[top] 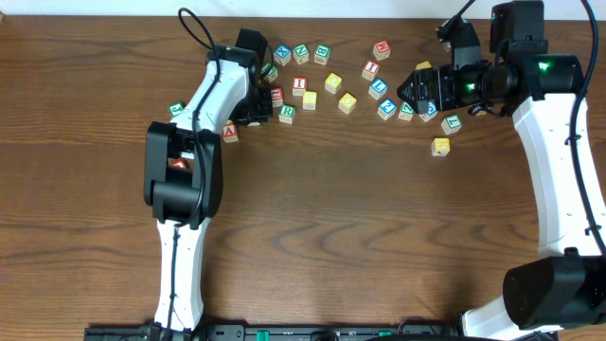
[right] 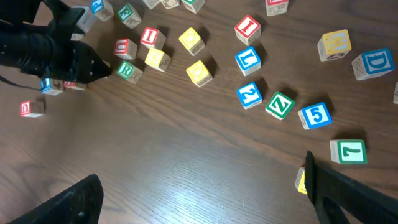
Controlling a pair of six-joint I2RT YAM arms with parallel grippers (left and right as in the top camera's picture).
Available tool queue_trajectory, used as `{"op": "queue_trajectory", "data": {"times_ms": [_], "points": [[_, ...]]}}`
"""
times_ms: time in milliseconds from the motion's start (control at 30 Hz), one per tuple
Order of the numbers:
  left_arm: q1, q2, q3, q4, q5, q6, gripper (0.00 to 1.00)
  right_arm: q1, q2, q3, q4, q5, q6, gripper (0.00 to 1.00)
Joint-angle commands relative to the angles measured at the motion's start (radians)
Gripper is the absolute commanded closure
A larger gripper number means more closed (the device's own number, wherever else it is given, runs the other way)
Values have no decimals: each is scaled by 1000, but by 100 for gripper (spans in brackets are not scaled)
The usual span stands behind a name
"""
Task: Spell out CORL
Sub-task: 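Lift the yellow C block and carry it toward the open table center, then lower the C block onto the table center and open the left gripper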
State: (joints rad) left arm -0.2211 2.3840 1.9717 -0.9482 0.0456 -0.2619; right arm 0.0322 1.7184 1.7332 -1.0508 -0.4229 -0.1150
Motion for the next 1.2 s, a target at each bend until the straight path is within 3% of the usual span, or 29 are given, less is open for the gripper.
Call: {"op": "queue_trajectory", "data": {"times_ms": [0,267,467,833,1167], "points": [[-6,-137,23,-20,-9,9,79,9,2,19,3,6,-14,1],[-54,-308,23,-148,-9,-6,79,9,2,19,13,6,-14,1],[-152,-299,-48,-226,-9,-92,79,9,2,19,16,6,-14,1],[-278,-289,-344,30,-9,-187,79,9,2,19,18,6,-15,1],[-291,-289,-472,210,-10,-185,79,9,2,19,32,6,-14,1]]}}
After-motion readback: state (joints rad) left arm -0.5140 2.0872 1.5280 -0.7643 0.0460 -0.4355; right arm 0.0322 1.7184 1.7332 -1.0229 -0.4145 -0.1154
